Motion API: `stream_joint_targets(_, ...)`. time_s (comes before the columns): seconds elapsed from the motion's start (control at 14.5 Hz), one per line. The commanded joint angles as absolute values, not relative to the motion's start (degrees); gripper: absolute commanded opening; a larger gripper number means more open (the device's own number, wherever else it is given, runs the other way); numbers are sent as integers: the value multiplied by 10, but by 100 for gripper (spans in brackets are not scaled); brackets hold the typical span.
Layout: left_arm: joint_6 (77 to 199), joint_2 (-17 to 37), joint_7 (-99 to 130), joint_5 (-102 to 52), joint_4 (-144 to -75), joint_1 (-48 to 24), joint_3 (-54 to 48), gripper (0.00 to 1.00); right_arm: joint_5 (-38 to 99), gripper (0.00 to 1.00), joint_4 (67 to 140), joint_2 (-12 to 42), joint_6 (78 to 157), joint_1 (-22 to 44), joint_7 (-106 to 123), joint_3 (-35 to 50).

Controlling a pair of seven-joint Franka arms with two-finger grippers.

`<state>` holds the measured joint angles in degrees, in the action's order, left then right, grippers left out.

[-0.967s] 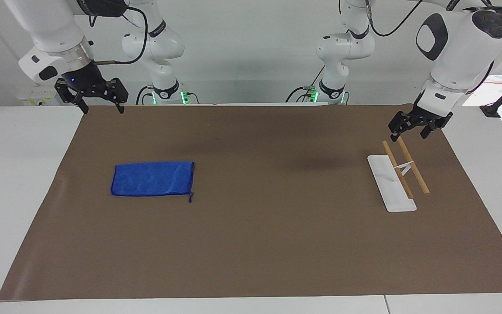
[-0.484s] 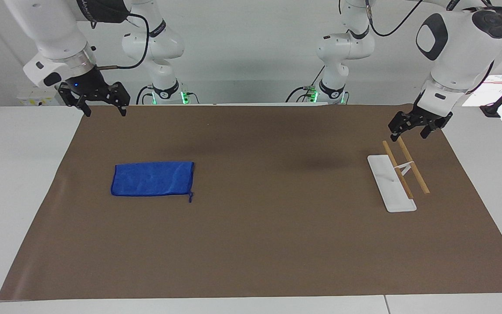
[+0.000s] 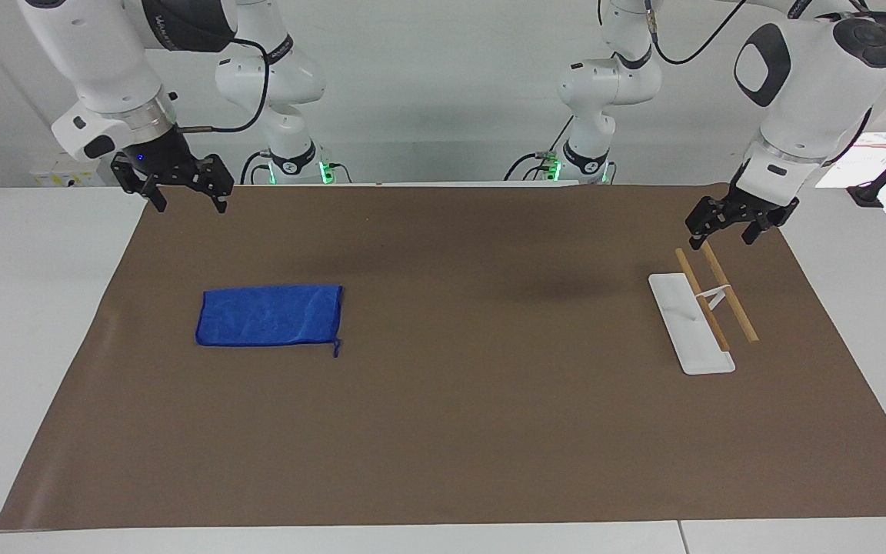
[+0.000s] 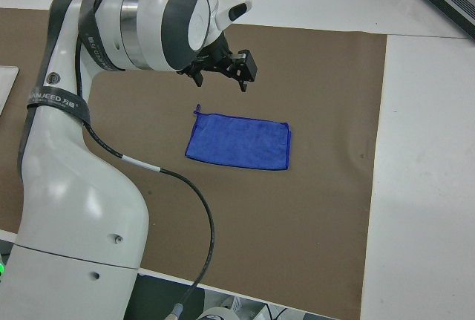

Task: Right arm passes towel to left arm to hang

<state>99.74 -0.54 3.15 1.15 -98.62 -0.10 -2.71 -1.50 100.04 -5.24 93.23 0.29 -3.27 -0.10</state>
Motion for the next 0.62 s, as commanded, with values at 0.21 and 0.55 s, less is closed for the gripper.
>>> stream_joint_targets(0.21,997,-18,38,16,-999,1,-27,100,-8,100,1202,-95,1130,-9,-5,-1)
stream_joint_targets(0.55,996,-18,38,16,-999,1,-27,100,-8,100,1246,-28,1245,-13,18,-1)
